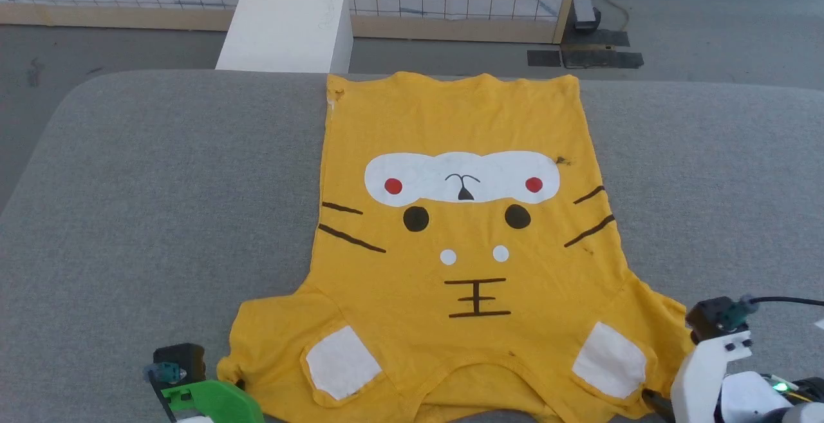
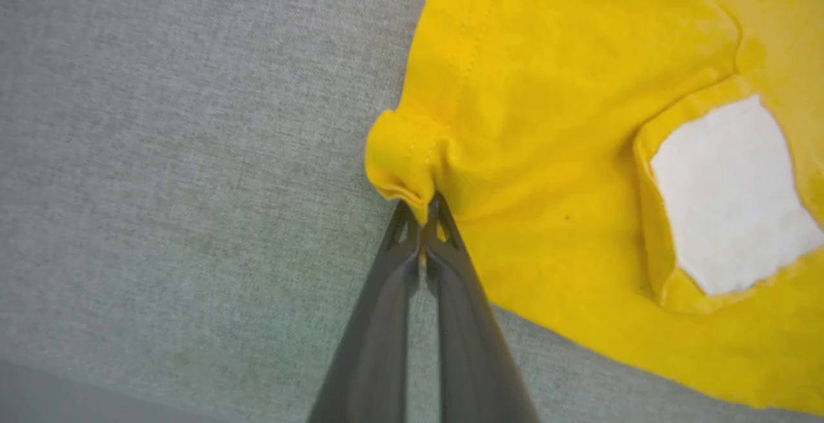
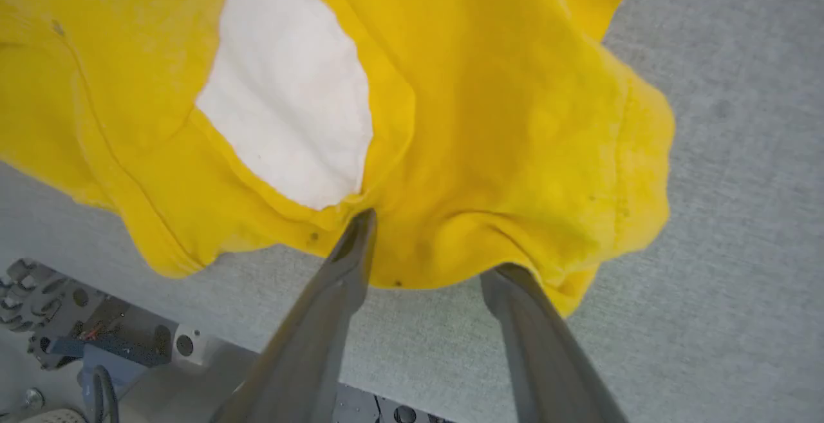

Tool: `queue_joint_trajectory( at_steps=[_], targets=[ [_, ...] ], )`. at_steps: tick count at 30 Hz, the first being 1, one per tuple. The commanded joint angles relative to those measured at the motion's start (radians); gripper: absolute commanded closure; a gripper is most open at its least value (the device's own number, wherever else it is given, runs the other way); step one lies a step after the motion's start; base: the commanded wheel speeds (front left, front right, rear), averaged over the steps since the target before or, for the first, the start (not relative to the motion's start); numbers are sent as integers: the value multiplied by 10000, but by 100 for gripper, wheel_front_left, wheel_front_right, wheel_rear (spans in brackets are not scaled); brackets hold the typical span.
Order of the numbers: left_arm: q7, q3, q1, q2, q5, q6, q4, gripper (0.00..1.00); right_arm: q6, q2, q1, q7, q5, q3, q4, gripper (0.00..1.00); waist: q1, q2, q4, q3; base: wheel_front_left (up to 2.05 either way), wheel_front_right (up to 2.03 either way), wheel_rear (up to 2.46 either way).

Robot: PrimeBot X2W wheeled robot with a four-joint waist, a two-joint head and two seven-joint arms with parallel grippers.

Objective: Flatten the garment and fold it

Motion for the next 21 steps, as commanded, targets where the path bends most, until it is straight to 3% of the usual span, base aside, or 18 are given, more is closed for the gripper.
queue_joint_trajectory(
  at_steps=[1,6,12,17,21],
  targets=[
    [-92,79,1,-18,-117,100,-5,100,-11,142,206,-104,258,-271,-238,0,1,0,-74,-110,0,0,0],
    [-274,243,224,-5,-177,255,-203,100,-11,561,804,-213,901,-1864,-2111,0,1,0,-203,-356,0,0,0],
    [-408,344,417,-109,-341,340,-326,100,-11,1643,547,-1174,943,-3461,-4034,0,1,0,-264,-441,0,0,0],
    [-399,352,397,-104,-381,373,-436,100,-11,2061,-537,-2680,919,-3532,-4114,0,1,0,-197,-211,0,0,0],
    [-519,356,195,-108,-352,377,-582,100,-11,2038,-1768,-4048,628,-3210,-3572,0,1,0,-38,290,0,0,0]
  ],
)
